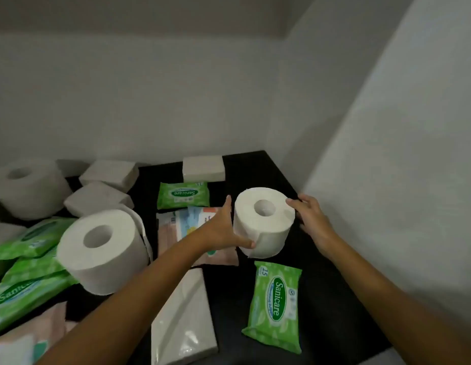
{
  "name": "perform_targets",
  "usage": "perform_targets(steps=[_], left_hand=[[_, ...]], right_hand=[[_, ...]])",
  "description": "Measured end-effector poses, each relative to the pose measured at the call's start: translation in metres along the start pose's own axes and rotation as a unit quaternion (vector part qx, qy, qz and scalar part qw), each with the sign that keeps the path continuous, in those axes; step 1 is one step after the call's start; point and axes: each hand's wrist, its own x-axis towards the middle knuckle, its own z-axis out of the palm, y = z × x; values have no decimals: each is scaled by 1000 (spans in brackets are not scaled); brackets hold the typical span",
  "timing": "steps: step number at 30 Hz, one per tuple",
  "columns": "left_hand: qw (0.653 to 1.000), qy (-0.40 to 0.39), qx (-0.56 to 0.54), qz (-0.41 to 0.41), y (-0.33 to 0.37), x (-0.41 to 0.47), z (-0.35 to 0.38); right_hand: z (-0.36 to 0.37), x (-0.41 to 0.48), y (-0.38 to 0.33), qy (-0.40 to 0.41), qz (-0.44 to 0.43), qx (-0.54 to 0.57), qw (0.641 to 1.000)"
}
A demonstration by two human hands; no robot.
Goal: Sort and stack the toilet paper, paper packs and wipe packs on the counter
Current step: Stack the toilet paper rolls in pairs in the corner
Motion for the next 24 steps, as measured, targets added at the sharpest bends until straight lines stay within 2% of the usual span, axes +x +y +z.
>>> perform_targets(steps=[5,10,16,19,24], left_hand=[[998,27,-52,29,-7,13,7],[989,66,-106,80,-7,20,14],[978,118,-138,103,18,61,-15],[975,138,-136,111,34,89,-28],[975,119,-176,67,35,133,-32]], right_hand=[[8,7,15,-59,40,54,996],[15,15,22,-85,10,35,996],[8,60,-27,-90,-14,40,995],[14,100,-47,-68,-21,29,997],[28,158,-39,-52,-16,-6,999]])
